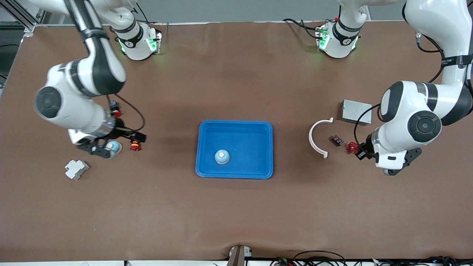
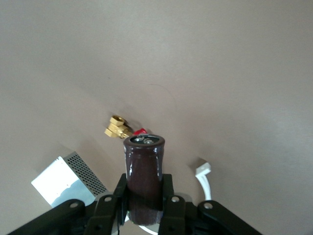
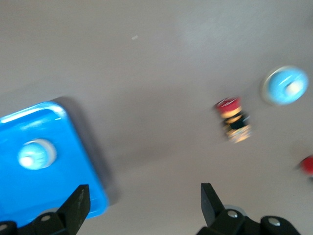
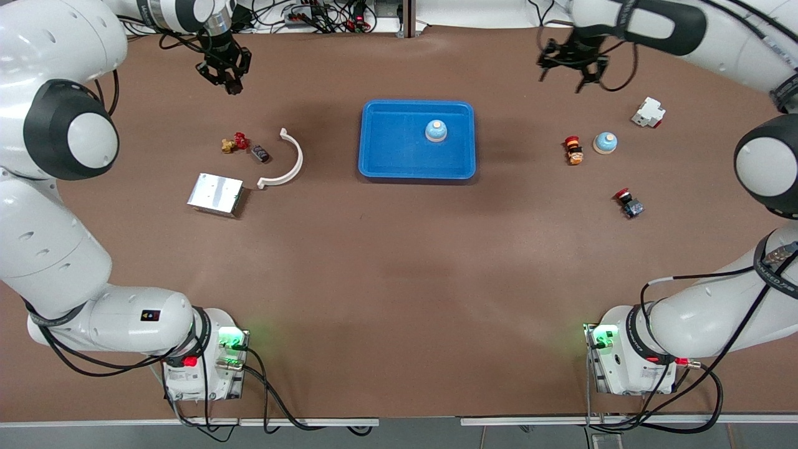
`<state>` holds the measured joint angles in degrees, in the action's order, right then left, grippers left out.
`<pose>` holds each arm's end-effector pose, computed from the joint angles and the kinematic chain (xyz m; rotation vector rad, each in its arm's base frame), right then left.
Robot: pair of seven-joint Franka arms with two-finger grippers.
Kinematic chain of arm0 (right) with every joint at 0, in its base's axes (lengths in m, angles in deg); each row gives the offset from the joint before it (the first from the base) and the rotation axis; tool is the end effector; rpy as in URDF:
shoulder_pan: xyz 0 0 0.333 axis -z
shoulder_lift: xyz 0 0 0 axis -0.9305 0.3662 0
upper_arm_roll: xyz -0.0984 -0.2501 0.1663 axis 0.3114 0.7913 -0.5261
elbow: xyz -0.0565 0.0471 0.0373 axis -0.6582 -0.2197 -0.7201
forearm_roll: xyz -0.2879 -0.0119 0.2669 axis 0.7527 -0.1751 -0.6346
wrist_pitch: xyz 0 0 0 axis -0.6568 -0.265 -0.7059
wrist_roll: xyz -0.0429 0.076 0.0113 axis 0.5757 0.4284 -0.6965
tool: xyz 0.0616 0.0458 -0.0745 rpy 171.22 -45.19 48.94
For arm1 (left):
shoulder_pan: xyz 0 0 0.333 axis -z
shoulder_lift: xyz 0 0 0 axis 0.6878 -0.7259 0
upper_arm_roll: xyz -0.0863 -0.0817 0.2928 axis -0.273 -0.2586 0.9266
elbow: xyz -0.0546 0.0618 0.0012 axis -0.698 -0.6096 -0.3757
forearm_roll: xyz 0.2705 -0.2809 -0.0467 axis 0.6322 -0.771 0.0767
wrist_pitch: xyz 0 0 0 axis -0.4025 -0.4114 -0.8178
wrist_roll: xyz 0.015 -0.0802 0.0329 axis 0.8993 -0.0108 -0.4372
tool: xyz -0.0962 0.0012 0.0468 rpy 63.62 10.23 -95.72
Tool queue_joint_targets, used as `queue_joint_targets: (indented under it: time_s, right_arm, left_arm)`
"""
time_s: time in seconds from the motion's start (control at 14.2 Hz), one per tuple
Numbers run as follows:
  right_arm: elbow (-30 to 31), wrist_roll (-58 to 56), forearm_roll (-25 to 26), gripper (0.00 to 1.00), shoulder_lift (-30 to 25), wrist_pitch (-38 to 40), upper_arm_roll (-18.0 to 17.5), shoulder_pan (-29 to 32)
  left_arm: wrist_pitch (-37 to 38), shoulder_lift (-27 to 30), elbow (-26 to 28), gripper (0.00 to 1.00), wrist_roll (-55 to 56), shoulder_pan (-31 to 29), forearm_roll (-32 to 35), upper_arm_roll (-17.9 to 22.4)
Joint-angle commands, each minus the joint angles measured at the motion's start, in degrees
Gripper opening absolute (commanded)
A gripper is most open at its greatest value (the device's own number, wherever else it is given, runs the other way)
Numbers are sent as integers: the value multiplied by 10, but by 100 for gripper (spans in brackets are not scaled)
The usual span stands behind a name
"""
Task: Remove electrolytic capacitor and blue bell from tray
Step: 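Carry the capacitor toward the valve while the right gripper releases the bell, then grasp the second bell with the right gripper while the left gripper lowers the capacitor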
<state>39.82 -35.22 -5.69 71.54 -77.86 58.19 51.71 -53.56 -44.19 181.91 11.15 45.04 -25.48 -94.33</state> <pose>0.5862 0.1827 0.4056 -2.9817 0.6080 0.1579 0.6360 -0.0746 0.3587 -2.8519 -0.9311 0.1516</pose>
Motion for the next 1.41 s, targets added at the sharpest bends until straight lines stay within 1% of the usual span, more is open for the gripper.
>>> queue_joint_targets:
  time_s: [0.0,0.14,0.35,0.42,0.49,0.63,0.78,1.06,1.2,1.34]
  right_arm:
    - [-50,123,9,100,30,-4,6,-58]
    - [-72,189,10,100,63,-33,6,-94]
    - [-98,271,18,100,120,-83,7,-139]
    - [-119,297,20,100,148,-88,10,-155]
    - [-143,325,33,100,176,-88,10,-166]
    - [-189,376,62,100,228,-89,10,-178]
    - [-227,402,71,100,269,-90,10,-187]
    - [-256,419,74,100,311,-115,11,-192]
    - [-262,425,76,100,325,-132,11,-193]
    - [-282,441,79,100,347,-136,12,-202]
  left_arm:
    - [-8,2,23,0,-15,-13,10,-3]
    - [-9,-2,23,0,-32,-28,16,-4]
    - [-11,-13,23,0,-63,-33,16,-5]
    - [-25,-14,25,0,-64,-35,16,-5]
    - [-33,-19,27,0,-64,-34,16,-5]
    - [-33,-19,27,0,-73,-35,16,-4]
    - [-36,-19,28,0,-94,-49,17,-5]
    - [-51,-21,29,0,-154,-69,17,-4]
    - [-54,-21,25,0,-164,-70,18,-4]
    - [-57,-26,16,0,-172,-70,30,-4]
